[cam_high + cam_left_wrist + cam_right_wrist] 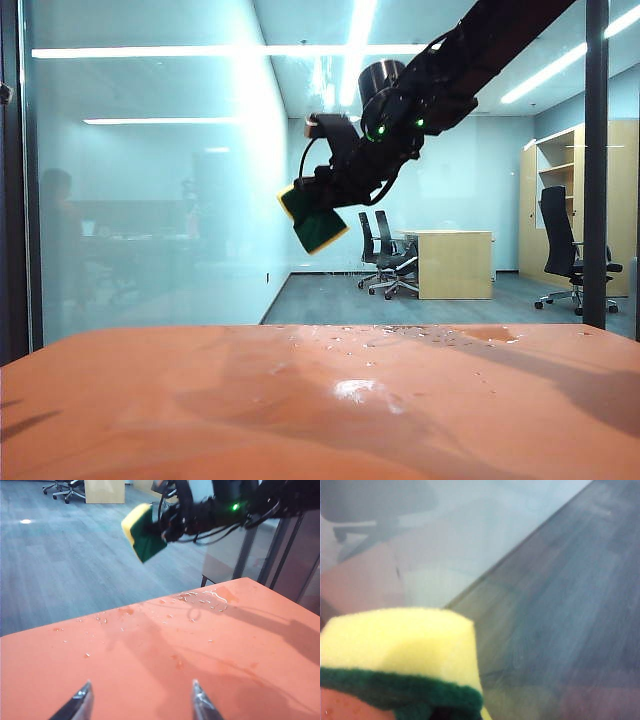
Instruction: Pick up the sponge from the table, wipe the water off the glass, and finally place the sponge back on the table.
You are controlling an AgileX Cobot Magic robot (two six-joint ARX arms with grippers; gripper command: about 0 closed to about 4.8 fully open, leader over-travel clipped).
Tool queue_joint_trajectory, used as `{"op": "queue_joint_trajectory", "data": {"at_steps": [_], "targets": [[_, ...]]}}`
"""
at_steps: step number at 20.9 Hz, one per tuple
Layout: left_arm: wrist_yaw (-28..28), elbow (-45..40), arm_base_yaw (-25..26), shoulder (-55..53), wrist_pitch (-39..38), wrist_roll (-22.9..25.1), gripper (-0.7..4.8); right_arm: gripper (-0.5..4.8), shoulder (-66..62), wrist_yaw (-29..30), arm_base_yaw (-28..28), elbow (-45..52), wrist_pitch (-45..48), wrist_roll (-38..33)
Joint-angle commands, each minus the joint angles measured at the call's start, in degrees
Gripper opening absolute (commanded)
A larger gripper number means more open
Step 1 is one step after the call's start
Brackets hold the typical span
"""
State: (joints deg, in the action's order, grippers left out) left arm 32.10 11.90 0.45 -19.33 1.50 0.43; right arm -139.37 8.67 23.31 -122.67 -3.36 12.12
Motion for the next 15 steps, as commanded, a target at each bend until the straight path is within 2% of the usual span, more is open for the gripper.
{"op": "queue_joint_trajectory", "data": {"at_steps": [1, 15], "targets": [[0.0, 0.2, 0.0, 0.0, 1.2, 0.3, 2.5, -0.09, -0.8, -3.6, -0.4, 0.4, -1.2, 0.4], [0.0, 0.2, 0.0, 0.0, 1.3, 0.3, 2.5, -0.09, 8.2, -4.5, -0.4, 0.3, -1.7, 0.3]]}}
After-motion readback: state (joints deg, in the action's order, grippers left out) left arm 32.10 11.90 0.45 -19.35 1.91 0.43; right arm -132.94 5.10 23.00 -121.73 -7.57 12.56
